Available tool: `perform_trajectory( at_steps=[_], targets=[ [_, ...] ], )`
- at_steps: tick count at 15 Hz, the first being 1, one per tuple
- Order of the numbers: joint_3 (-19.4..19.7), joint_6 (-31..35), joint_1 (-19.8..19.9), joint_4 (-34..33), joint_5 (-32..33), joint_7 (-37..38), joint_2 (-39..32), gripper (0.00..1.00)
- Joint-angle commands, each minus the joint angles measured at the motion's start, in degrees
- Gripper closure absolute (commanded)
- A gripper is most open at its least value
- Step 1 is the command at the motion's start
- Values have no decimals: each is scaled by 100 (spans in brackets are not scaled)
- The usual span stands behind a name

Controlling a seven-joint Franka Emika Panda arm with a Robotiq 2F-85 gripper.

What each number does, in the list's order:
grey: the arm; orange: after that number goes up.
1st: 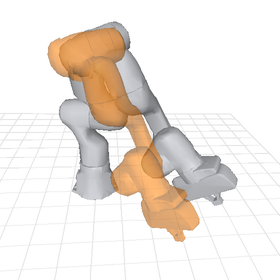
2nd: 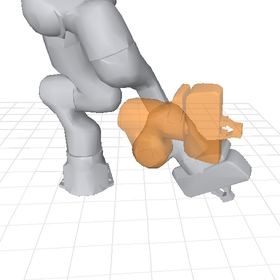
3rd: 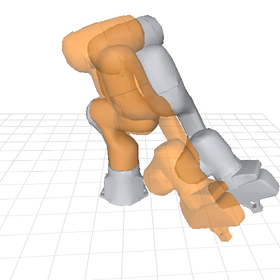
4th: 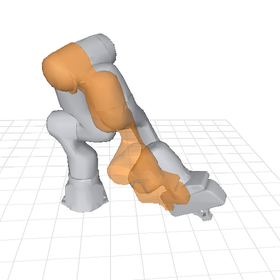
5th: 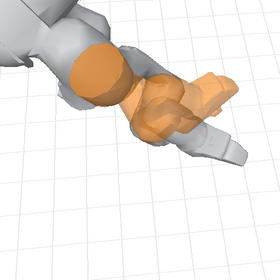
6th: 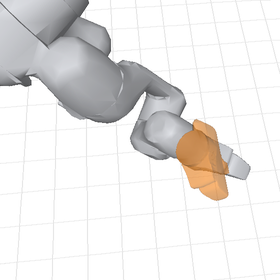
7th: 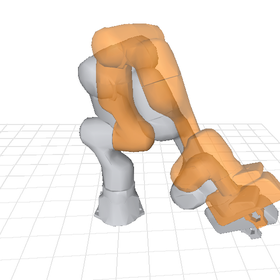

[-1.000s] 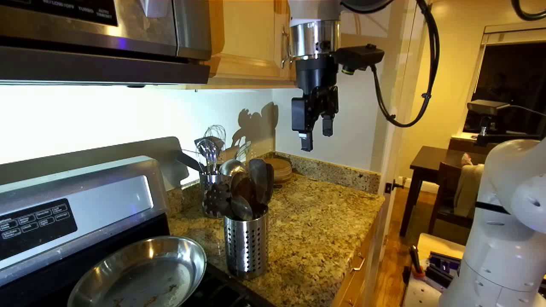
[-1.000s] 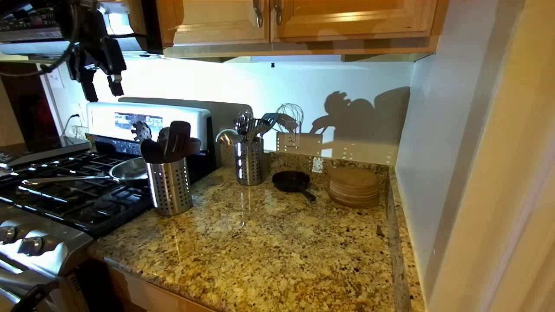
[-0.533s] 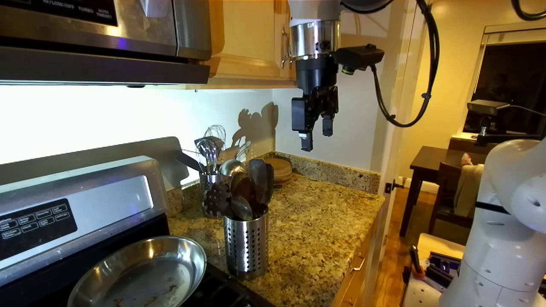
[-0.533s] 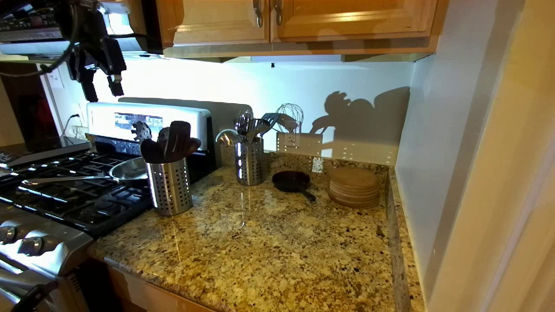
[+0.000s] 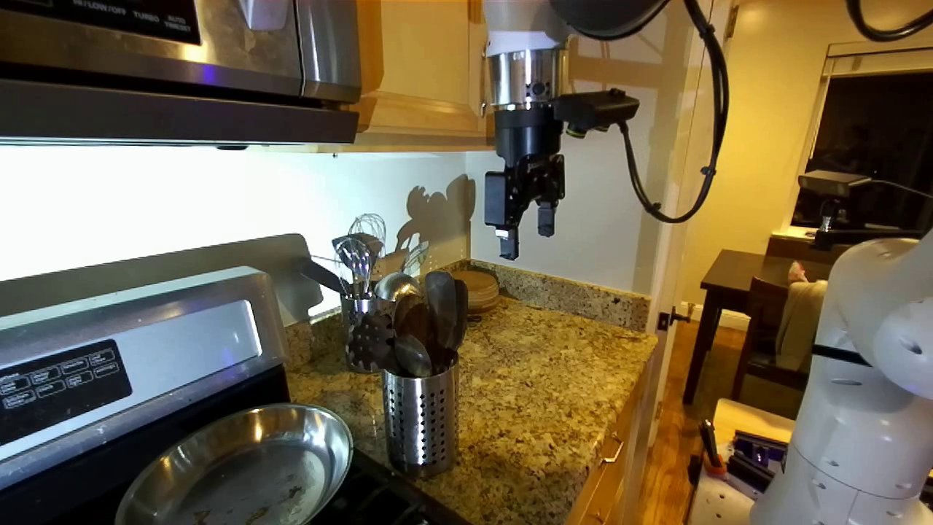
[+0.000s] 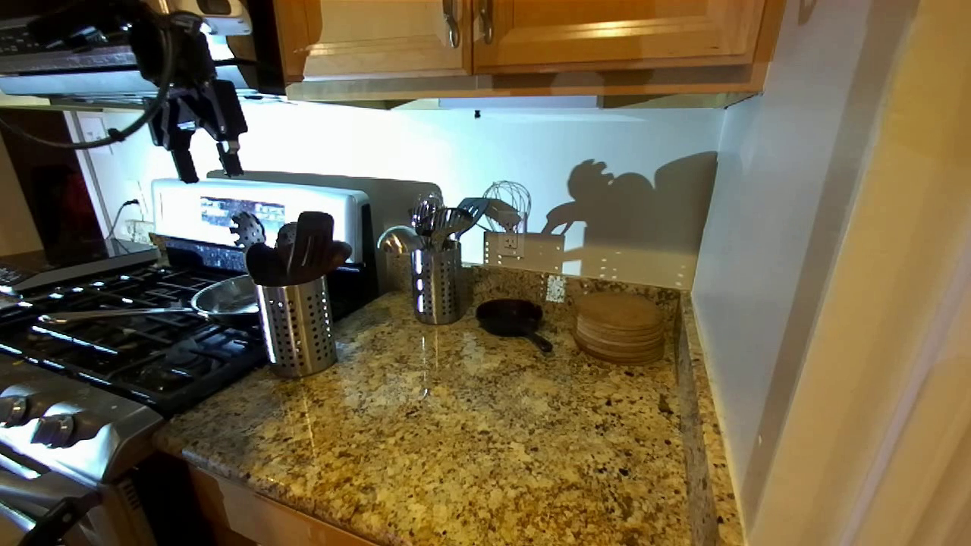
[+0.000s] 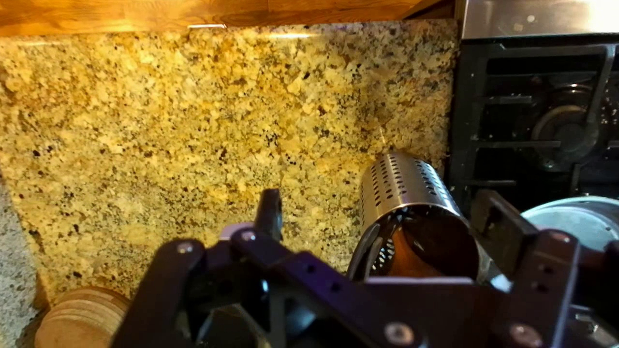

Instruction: Remove the spatula from the rack and put it on the counter

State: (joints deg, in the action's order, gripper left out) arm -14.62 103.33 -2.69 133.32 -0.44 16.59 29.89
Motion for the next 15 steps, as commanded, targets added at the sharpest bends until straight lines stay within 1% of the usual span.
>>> perform_trajectory(
  at_steps=[1, 5, 10, 15],
  targets=[
    [208, 489, 31, -299, 260, -95, -665, 0],
    [300, 976, 27, -647, 492, -128, -1312, 0],
    [364, 1106, -73, -1143, 440, -224, -1983, 0],
    [394, 1196, -129, -1424, 473, -442, -2449, 0]
  ],
)
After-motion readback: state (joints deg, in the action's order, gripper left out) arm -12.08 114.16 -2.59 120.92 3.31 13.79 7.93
